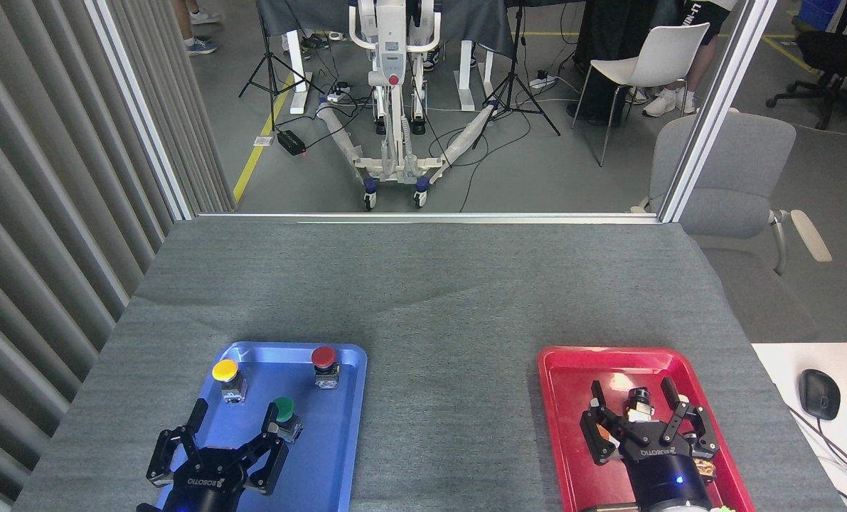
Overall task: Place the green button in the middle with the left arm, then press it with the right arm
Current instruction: 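Open the left gripper and lower it over the green button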
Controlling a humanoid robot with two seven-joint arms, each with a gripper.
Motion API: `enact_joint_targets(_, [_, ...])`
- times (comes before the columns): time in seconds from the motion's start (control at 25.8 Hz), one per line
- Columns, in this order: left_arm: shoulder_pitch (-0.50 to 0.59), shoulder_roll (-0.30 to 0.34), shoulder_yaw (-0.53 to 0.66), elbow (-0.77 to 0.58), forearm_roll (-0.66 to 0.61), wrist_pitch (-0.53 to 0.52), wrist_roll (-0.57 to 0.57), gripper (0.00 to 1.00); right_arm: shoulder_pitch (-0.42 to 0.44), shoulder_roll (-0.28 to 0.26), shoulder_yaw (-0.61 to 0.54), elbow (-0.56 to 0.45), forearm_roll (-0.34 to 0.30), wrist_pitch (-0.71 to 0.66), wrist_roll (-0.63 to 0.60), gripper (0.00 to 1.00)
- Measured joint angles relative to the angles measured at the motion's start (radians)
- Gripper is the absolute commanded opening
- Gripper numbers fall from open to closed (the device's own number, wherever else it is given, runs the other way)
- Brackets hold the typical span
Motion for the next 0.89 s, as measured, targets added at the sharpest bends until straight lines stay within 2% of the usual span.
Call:
enact_joint_targets(0.12, [-0.009,0.017,0.011,0.003,0.002,-0.001,-0.002,1.00,0.001,0.006,-0.004,0.004,-0.010,0.000,-0.008,1.00])
enact_joint_targets(0.39, [-0.011,0.055,0.017,-0.006,0.030,-0.010,-0.023,1.00,0.001,0.009,-0.001,0.005,-0.102,0.003,-0.011,1.00])
enact_joint_targets(0.89, [-0.008,0.073,0.018,0.009,0.051,-0.078,-0.020,1.00,0.002,0.015,-0.001,-0.003,-0.121,0.001,-0.009,1.00])
